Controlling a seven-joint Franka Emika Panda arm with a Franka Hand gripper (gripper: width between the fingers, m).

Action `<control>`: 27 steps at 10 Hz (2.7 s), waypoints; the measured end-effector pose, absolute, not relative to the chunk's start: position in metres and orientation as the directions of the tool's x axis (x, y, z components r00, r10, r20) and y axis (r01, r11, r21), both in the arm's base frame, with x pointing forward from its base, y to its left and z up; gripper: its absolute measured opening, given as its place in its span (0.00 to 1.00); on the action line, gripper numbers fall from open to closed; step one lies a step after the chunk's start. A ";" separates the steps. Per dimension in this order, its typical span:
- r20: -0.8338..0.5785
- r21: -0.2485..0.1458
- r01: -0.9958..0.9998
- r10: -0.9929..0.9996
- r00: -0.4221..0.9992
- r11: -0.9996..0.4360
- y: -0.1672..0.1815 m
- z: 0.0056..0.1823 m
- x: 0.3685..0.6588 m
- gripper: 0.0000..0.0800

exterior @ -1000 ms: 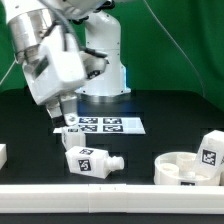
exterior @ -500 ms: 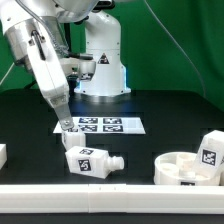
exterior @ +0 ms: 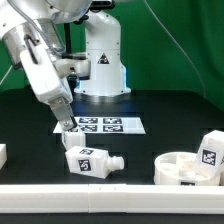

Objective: Assemble stool

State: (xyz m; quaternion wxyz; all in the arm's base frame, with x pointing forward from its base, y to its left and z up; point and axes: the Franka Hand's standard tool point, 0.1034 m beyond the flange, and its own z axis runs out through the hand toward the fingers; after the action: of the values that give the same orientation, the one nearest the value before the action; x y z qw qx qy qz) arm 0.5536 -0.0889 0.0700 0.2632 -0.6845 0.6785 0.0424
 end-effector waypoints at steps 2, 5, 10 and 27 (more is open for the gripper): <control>-0.460 -0.285 -0.950 -0.888 0.016 0.131 -0.086 0.066 0.554 0.81; -0.457 -0.286 -0.950 -0.889 0.019 0.127 -0.086 0.066 0.554 0.81; -0.561 -0.262 -0.933 -0.825 -0.062 0.247 -0.084 0.063 0.553 0.81; -0.797 -0.143 -0.946 -0.601 -0.065 0.292 -0.079 0.021 0.543 0.81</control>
Offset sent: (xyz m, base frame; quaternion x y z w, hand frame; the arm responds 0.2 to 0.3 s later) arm 0.0000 0.0000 0.0000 0.0000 0.0000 0.0000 1.0000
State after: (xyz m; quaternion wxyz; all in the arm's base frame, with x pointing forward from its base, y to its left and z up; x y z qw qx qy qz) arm 0.5428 -0.0792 0.0208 0.3997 -0.5547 0.6972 0.2158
